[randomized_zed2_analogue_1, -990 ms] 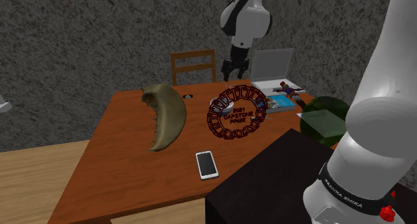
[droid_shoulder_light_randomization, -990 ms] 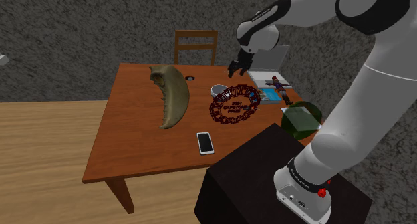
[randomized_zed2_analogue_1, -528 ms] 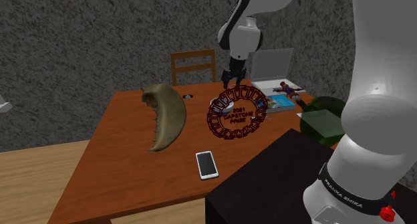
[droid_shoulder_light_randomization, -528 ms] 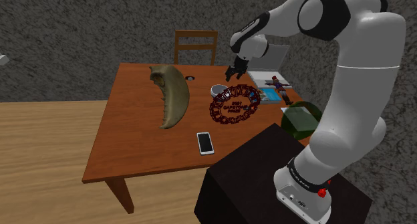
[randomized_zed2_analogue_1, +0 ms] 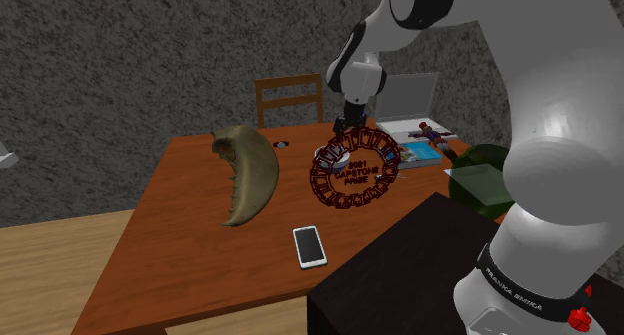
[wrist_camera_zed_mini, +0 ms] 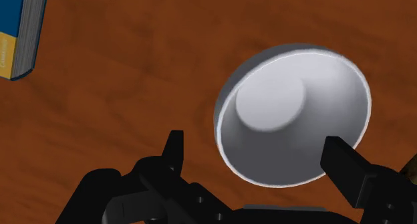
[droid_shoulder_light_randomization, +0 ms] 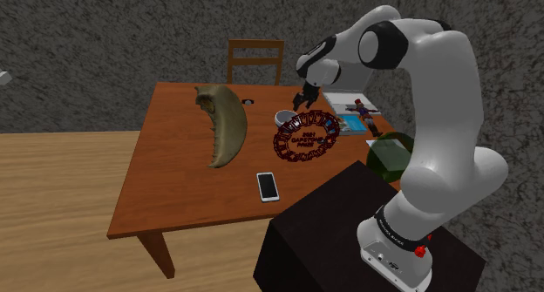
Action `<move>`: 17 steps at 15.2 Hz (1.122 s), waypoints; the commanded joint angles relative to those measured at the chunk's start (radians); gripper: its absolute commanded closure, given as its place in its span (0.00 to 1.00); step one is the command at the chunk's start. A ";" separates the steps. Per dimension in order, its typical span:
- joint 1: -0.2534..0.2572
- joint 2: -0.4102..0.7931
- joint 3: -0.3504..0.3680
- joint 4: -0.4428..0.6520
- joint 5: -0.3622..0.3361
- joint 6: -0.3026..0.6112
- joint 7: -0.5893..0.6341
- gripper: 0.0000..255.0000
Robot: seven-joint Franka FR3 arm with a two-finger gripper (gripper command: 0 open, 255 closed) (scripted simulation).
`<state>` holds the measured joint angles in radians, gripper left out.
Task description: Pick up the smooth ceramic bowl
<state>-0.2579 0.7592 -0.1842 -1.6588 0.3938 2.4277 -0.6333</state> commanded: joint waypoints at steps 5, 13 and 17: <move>-0.025 0.131 0.014 0.131 0.008 -0.001 -0.004 0.00; -0.032 0.182 0.024 0.157 0.016 0.024 -0.011 1.00; -0.032 0.182 0.024 0.158 0.016 0.024 -0.011 1.00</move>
<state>-0.2904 0.9413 -0.1599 -1.5011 0.4093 2.4519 -0.6445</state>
